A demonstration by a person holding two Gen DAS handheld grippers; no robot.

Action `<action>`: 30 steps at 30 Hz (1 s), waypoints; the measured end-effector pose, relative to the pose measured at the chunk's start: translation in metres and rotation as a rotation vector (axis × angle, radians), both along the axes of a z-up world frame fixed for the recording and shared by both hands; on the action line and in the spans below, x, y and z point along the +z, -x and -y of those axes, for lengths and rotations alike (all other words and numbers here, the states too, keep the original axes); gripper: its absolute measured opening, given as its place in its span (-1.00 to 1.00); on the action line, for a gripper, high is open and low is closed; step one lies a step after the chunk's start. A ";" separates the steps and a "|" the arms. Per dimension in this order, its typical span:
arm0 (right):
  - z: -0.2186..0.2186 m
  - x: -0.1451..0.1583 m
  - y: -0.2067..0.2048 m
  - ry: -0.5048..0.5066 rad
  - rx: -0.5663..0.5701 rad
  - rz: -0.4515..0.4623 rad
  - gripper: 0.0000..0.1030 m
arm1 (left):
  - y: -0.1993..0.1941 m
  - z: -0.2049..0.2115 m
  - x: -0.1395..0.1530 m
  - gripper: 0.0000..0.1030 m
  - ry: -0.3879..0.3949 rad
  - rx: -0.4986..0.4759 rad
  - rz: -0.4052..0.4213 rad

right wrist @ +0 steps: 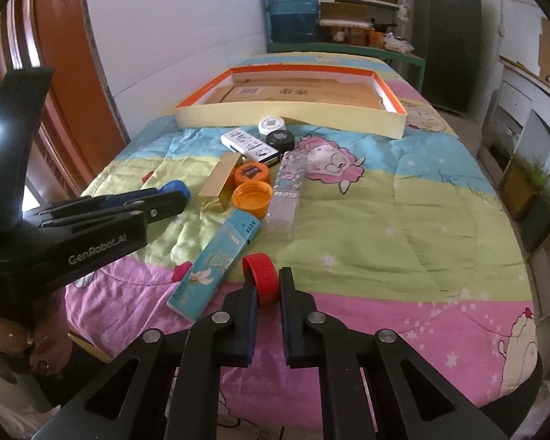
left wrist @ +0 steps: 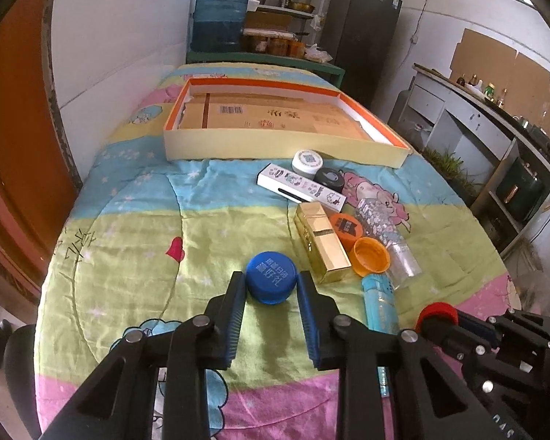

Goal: Organize rigid objects
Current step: 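Grasp the blue cap with the left tool while the right tool grasps the red cap, then carry the blue and red caps over the tray with both tools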

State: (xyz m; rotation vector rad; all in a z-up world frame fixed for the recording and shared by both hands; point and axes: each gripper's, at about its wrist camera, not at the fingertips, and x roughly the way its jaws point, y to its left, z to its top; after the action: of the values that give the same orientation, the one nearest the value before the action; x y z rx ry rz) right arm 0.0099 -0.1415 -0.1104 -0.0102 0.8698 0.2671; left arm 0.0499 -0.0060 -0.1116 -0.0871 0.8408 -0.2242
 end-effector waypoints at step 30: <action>0.036 0.075 -0.072 -0.083 -0.011 0.186 -0.80 | -0.063 -0.002 0.086 -0.43 0.000 0.016 0.105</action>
State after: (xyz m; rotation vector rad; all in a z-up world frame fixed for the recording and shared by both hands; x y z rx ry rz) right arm 0.0818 -0.1779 -0.0356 0.0465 0.6736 0.2869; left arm 0.1128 -0.0044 -0.0252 -0.0808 0.7353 -0.2122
